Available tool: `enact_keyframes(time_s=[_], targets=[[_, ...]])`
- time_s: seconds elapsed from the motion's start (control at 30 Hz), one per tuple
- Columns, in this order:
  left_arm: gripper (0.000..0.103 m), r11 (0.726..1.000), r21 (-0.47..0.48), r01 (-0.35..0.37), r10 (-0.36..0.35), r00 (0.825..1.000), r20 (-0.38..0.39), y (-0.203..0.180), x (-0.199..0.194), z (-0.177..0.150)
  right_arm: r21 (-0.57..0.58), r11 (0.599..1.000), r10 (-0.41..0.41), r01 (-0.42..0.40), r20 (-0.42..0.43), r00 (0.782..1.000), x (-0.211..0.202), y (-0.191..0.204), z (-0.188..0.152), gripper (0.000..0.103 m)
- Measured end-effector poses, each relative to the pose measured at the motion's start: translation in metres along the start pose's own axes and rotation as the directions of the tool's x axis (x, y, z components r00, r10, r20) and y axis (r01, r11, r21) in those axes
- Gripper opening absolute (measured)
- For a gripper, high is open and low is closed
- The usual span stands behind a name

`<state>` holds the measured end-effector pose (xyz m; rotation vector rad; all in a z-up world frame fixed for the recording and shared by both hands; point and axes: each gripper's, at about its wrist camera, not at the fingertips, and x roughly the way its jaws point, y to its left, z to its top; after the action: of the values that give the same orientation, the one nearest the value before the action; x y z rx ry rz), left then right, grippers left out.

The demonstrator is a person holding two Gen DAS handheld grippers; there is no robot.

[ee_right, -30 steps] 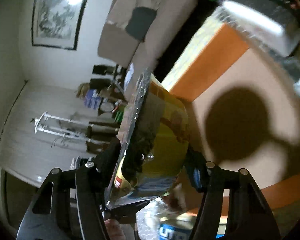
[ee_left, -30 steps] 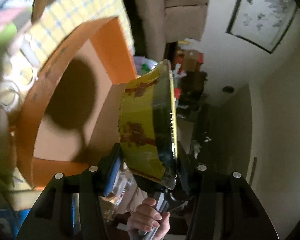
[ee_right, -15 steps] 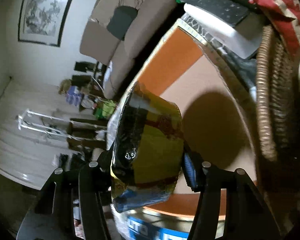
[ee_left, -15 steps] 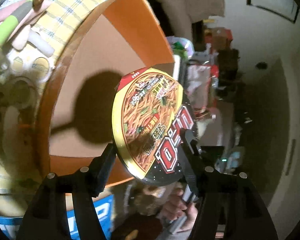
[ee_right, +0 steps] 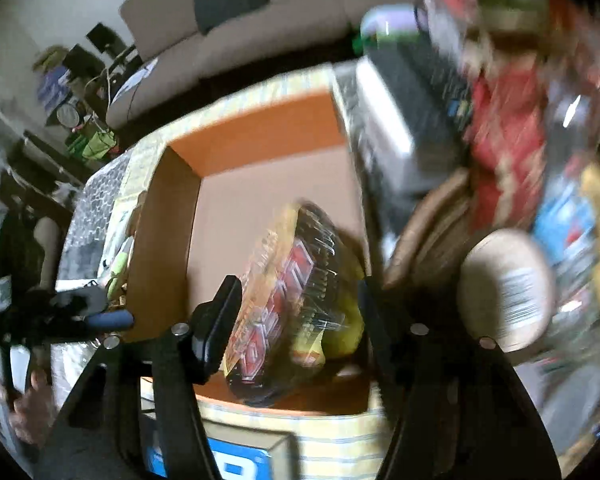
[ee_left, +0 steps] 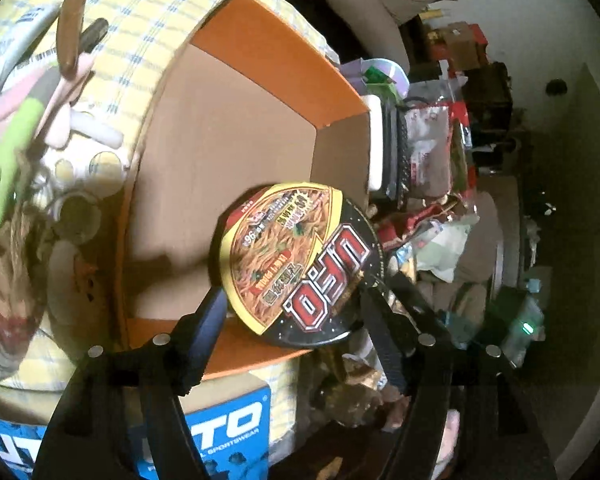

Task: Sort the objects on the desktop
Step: 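Lower the noodle bowl into the orange box and open the left gripper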

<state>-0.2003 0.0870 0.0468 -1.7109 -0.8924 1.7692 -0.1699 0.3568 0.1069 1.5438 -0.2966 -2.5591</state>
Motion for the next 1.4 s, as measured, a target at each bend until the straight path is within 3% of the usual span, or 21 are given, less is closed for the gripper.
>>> enact_keyframes(time_s=[0.1,0.17,0.27,0.37,0.47,0.6,0.7,0.8,0.9,0.97,1.07,1.17,1.23,1.33,1.4], targets=[[0.072,1.000,-0.004,-0.017,0.017,1.000,-0.005,0.005,0.001,0.000,-0.046,0.998,-0.047,0.043,-0.079,0.996,0.008,0.008,0.000,0.059],[0.073,1.000,-0.003,-0.029,0.029,1.000,-0.008,0.007,0.005,0.001,-0.051,0.998,-0.028,0.022,-0.120,0.992,0.022,0.008,-0.008,0.055],[0.073,0.999,-0.016,-0.032,0.032,0.999,-0.007,0.009,0.009,0.003,-0.035,0.999,-0.043,0.037,-0.181,0.983,0.050,0.006,-0.020,0.055],[0.075,0.999,-0.020,-0.039,0.039,0.999,-0.006,0.010,0.012,0.003,0.042,0.998,0.054,-0.045,-0.238,0.970,0.068,-0.005,-0.028,0.045],[0.076,0.998,-0.008,-0.057,0.057,0.998,-0.019,0.012,0.014,0.002,0.053,0.998,0.043,-0.033,-0.194,0.980,0.053,-0.013,-0.029,0.039],[0.078,0.997,-0.009,-0.075,0.075,0.997,-0.019,0.010,0.024,0.006,-0.013,1.000,-0.005,0.004,-0.086,0.996,0.016,-0.005,-0.022,0.042],[0.078,0.990,0.028,-0.139,0.140,0.990,-0.009,-0.001,0.038,0.010,-0.012,0.999,0.031,-0.032,-0.034,0.999,-0.007,-0.001,-0.018,0.044],[0.078,0.956,0.108,-0.274,0.275,0.962,0.013,-0.016,0.054,0.017,-0.049,0.997,0.060,-0.060,0.002,0.998,-0.025,0.007,-0.022,0.048],[0.078,0.888,0.169,-0.428,0.428,0.903,0.039,-0.023,0.067,0.021,-0.077,0.995,0.065,-0.064,0.011,0.998,-0.036,0.014,-0.027,0.048],[0.078,0.855,0.195,-0.481,0.481,0.875,0.049,-0.027,0.074,0.022,-0.083,0.994,0.076,-0.075,0.011,0.997,-0.039,0.019,-0.029,0.048],[0.079,0.855,0.216,-0.472,0.473,0.880,0.050,-0.032,0.082,0.025,-0.087,0.992,0.097,-0.095,0.019,0.995,-0.040,0.019,-0.032,0.048],[0.079,0.800,0.274,-0.534,0.536,0.841,0.074,-0.042,0.095,0.024,-0.075,0.991,0.109,-0.107,0.024,0.994,-0.038,0.015,-0.033,0.048],[0.079,0.793,0.271,-0.545,0.548,0.833,0.074,-0.043,0.096,0.026,-0.068,0.992,0.112,-0.110,0.022,0.993,-0.038,0.011,-0.035,0.048],[0.079,0.797,0.280,-0.536,0.545,0.837,0.051,-0.046,0.096,0.024,-0.067,0.992,0.110,-0.108,0.022,0.994,-0.039,0.006,-0.037,0.048],[0.077,0.804,0.305,-0.510,0.527,0.849,0.031,-0.051,0.098,0.018,-0.060,0.992,0.114,-0.112,0.024,0.993,-0.039,0.002,-0.038,0.048]])
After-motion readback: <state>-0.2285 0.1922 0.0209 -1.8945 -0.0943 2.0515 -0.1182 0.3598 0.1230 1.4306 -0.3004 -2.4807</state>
